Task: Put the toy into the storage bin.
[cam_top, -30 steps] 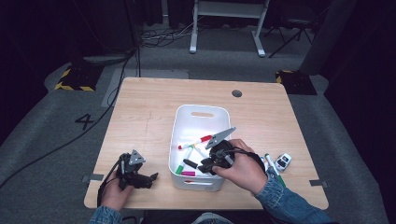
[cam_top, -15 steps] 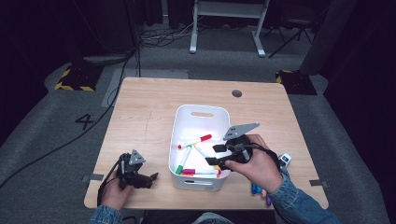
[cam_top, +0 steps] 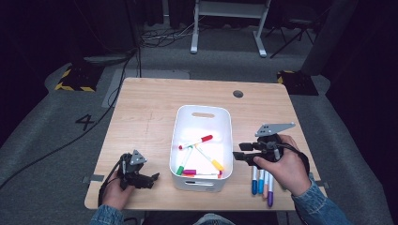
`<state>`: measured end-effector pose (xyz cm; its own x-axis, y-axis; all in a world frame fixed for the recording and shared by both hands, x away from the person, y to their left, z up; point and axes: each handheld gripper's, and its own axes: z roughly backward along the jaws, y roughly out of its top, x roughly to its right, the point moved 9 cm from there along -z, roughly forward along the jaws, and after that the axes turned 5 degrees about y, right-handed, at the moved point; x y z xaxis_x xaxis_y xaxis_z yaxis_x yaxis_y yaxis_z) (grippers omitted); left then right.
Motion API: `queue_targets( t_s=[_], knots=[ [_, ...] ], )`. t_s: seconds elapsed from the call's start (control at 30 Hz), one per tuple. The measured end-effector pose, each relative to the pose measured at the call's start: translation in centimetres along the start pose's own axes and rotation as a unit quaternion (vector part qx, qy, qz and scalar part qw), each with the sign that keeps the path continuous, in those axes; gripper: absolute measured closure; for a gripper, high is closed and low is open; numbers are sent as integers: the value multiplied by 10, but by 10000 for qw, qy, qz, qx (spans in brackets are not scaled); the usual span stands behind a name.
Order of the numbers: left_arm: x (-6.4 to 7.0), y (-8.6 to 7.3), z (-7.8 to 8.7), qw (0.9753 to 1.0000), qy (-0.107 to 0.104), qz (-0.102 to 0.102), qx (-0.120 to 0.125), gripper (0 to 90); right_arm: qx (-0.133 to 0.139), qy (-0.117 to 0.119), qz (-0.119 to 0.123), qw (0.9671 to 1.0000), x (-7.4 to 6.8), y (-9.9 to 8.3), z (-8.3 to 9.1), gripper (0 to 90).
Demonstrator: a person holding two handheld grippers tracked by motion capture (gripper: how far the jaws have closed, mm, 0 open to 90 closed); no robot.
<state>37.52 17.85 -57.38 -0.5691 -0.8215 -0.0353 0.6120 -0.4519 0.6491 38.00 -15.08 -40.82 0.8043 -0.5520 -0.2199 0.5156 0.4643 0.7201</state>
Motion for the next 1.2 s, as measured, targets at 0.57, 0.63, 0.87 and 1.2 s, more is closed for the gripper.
queue_targets(
  t_s=[0.57,0.63,0.87,1.2],
  knots=[
    [0,0,0,10000,-1,1,1,0,-581,-558,-778,9937,58,-70,-2,565],
    [0,0,0,10000,-1,0,0,0,-641,-586,-834,9927,62,-77,-4,564],
    [0,0,0,10000,-1,0,0,0,-885,-685,-954,9891,72,-99,-16,564],
    [0,0,0,10000,-1,1,1,0,-1159,-565,-1095,9856,75,-123,-33,561]
  ],
)
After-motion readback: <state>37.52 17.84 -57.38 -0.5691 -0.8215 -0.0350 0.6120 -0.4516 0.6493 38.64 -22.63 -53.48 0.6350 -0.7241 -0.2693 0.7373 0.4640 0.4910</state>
